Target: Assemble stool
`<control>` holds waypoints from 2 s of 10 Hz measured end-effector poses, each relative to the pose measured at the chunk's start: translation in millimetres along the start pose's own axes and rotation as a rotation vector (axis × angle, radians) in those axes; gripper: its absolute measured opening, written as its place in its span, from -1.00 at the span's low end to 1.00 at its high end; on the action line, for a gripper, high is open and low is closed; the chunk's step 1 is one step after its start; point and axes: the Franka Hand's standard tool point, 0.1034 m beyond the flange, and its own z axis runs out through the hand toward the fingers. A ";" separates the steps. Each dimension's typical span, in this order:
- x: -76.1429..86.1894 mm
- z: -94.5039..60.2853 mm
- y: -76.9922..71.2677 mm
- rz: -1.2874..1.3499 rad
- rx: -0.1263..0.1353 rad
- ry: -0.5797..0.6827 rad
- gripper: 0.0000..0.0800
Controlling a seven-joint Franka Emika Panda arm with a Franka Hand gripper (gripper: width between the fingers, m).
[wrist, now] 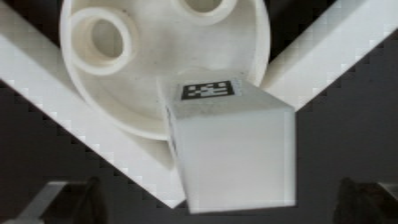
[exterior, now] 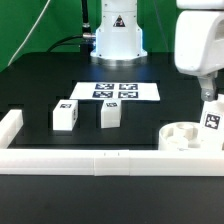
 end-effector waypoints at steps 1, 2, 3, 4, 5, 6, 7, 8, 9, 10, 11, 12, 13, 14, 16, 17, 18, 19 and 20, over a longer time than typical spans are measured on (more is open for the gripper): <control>-1.4 1.2 1.0 -0.064 0.000 -0.003 0.62; -2.6 1.5 2.4 -0.140 -0.006 -0.007 0.62; -3.2 1.5 3.1 -0.194 -0.007 -0.009 0.62; -3.4 1.8 4.1 -0.290 -0.017 -0.013 0.62; -3.3 2.8 4.2 -0.433 -0.035 -0.019 0.62; -3.3 2.5 4.4 -0.544 -0.039 -0.028 0.62; -2.1 1.6 5.1 -0.668 -0.045 -0.037 0.62; -1.9 1.8 4.5 -0.765 -0.049 -0.052 0.62; -3.5 2.0 6.2 -0.800 -0.048 -0.054 0.62; -4.4 2.0 7.4 -0.822 -0.047 -0.055 0.62; -5.7 2.0 9.2 -0.903 -0.050 -0.064 0.62; -7.3 2.9 10.5 -0.998 -0.052 -0.075 0.62; -8.1 4.5 10.0 -1.079 -0.050 -0.085 0.62; -7.9 6.0 9.4 -1.169 -0.052 -0.098 0.62; -9.3 13.7 7.9 -1.351 -0.042 -0.122 0.62; -11.2 15.9 8.6 -1.399 -0.038 -0.131 0.62; -12.0 16.5 8.7 -1.408 -0.036 -0.133 0.62; -12.4 17.3 7.9 -1.397 -0.035 -0.132 0.50; -12.8 17.8 7.8 -1.397 -0.033 -0.133 0.50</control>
Offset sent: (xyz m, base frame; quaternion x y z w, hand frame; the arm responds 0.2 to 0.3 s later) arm 0.0000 0.0000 0.0000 0.0000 0.0000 -0.1296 0.9916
